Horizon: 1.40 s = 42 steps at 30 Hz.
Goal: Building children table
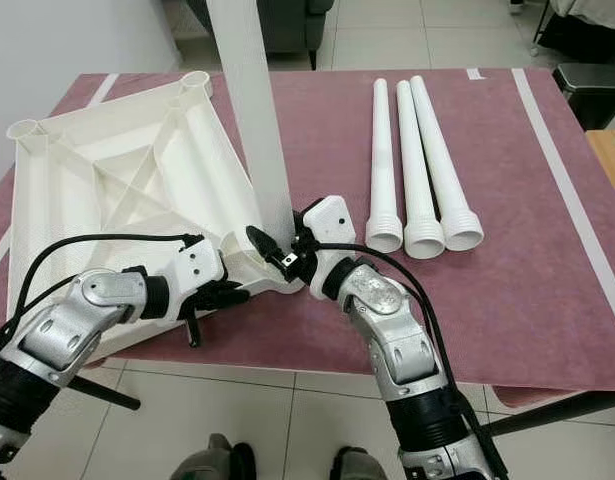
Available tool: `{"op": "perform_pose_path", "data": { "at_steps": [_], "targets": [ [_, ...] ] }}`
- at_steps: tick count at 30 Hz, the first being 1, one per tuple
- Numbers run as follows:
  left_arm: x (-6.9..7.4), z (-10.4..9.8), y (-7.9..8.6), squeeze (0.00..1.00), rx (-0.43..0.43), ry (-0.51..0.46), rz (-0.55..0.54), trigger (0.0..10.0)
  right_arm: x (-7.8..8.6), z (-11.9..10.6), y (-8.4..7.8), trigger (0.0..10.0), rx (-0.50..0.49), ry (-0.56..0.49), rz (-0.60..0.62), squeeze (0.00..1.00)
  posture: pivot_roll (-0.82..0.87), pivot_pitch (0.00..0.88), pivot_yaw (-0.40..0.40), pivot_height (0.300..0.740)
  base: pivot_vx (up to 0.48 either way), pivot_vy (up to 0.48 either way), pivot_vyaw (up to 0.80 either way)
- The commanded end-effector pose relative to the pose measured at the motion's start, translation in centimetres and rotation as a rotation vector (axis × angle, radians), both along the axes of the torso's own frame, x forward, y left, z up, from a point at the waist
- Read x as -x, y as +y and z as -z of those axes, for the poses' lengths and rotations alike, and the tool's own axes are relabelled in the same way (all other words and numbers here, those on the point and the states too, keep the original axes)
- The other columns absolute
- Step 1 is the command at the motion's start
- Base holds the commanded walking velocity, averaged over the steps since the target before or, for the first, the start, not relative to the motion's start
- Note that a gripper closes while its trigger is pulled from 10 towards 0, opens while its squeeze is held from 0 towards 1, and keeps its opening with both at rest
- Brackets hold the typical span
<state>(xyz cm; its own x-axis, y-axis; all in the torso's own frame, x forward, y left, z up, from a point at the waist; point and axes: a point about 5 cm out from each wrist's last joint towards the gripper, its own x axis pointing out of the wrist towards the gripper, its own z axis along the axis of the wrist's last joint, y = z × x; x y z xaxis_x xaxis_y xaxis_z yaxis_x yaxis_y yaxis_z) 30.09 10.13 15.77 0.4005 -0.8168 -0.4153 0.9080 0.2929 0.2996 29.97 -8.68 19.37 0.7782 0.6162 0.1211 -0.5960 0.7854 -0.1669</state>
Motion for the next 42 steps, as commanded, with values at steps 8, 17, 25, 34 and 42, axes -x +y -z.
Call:
{"op": "perform_pose_path", "data": {
  "at_steps": [8,17,25,34,42],
  "targets": [
    [-2.8,-1.7,-1.5,0.00,0.027,-0.124,-0.105,0.0,-1.3,3.0,-1.3,0.0,-0.020,0.154,0.348,0.00,0.01,0.124,0.105,0.740,0.000,0.000,0.00],
    [-5.8,-1.5,-2.5,0.00,0.025,-0.154,-0.339,10.0,-1.8,3.5,-2.1,10.0,-0.031,0.169,0.568,0.00,0.00,0.117,0.111,0.740,0.000,0.000,0.00],
    [-6.8,-1.6,-2.5,0.00,0.039,-0.168,-0.441,10.0,-2.2,4.0,-2.7,10.0,-0.019,0.208,0.678,0.00,0.00,0.113,0.106,0.740,0.000,0.000,0.00],
    [-6.5,-2.2,-2.8,0.00,0.085,-0.152,-0.373,10.0,-2.1,3.0,-1.9,10.0,-0.065,0.156,0.600,1.00,0.01,0.119,0.107,0.740,0.000,0.000,0.00],
    [-4.5,-1.9,-2.2,0.00,0.073,-0.115,-0.196,10.0,-0.9,-0.2,-0.5,10.0,-0.111,0.017,0.254,0.00,0.01,0.128,0.108,0.740,0.000,0.000,0.00]
  ]
}}
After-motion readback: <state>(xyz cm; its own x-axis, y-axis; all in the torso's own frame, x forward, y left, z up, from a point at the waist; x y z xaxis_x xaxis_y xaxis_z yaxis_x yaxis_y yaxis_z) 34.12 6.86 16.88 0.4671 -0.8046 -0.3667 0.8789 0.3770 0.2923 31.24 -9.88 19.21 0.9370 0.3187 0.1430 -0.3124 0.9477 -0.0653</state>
